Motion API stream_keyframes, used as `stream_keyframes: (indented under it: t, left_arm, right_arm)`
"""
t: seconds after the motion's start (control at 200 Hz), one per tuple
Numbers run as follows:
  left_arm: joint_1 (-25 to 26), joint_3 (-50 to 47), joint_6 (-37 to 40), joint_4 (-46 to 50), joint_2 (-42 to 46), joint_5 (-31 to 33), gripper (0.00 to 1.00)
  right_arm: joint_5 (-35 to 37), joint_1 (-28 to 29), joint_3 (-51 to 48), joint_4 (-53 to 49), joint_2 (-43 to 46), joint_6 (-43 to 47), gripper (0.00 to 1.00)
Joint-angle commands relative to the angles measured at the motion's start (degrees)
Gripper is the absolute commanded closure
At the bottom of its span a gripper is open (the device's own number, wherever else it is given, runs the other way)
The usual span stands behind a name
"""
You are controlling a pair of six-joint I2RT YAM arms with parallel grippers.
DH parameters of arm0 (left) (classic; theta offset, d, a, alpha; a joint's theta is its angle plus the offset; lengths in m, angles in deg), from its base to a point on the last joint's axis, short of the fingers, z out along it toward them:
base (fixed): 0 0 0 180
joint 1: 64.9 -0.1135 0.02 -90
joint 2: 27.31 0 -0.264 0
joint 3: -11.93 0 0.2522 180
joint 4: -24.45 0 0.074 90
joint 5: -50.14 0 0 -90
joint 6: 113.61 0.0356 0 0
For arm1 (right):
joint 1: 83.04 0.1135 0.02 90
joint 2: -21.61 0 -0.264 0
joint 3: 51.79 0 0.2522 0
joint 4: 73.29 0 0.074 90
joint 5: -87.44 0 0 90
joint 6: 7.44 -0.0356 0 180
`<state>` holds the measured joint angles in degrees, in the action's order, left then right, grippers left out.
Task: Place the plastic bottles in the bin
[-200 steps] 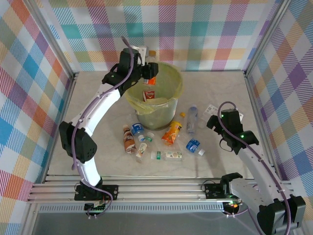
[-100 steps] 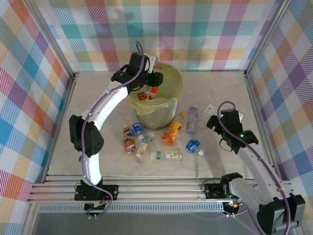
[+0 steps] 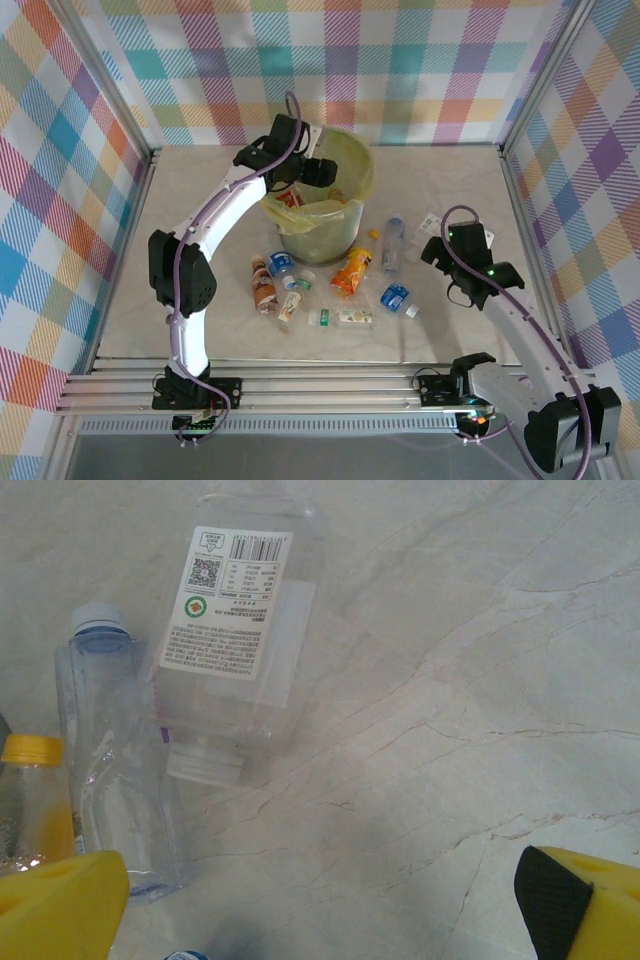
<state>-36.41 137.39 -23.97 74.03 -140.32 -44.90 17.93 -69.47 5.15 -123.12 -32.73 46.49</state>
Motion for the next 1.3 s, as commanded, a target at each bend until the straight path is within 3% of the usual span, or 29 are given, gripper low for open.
stream_keyframes:
  t: [0.0, 0.395, 0.71, 1.04, 1.295]
  left_arm:
    - [0.86, 2.09, 0.21, -0.13, 1.89, 0.22, 0.20]
    - [1.30, -1.63, -3.40, -3.31, 12.42, 1.77, 0.00]
    - [1.45, -15.38, -7.53, -10.70, 28.49, 3.88, 0.00]
    - [1.43, -35.60, -12.39, -17.15, 46.04, 17.32, 0.00]
    - [1.39, -42.64, -14.77, -16.37, 51.98, 24.82, 0.00]
  right_arm:
    - [-0.44, -0.20, 1.84, -0.66, -0.65, -1.17, 0.00]
    - [-3.54, -0.74, 6.72, -1.41, -9.39, -1.69, 0.00]
    - [-5.99, -2.13, 16.63, -1.26, -22.25, -0.52, 0.00]
    - [-3.80, -2.74, 25.51, -2.56, -35.18, -0.70, 0.00]
    - [-2.57, -2.84, 31.66, -3.86, -43.73, -3.33, 0.00]
